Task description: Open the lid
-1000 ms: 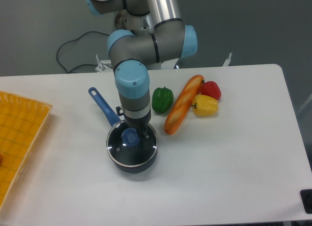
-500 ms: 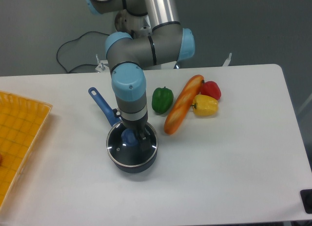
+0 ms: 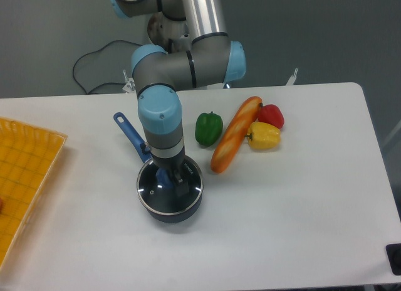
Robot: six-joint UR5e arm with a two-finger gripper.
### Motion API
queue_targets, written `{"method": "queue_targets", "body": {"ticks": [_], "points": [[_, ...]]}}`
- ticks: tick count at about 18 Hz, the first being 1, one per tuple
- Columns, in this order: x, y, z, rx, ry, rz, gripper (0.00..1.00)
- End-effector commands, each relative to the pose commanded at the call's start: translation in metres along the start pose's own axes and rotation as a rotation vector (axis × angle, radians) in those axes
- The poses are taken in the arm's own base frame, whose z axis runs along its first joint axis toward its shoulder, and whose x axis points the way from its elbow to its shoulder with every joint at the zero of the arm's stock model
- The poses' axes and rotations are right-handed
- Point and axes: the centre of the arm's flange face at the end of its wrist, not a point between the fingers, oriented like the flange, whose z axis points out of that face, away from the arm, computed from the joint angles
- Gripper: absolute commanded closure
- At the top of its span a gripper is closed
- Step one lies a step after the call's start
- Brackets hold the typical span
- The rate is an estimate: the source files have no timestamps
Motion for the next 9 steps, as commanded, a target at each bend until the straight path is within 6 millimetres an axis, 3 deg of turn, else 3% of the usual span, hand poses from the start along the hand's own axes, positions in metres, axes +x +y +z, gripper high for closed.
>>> {"method": "queue_targets", "body": {"ticks": [9], "points": [[0.0014, -0.0052, 0.0030, -0.002, 0.004, 0.009, 0.40]]}}
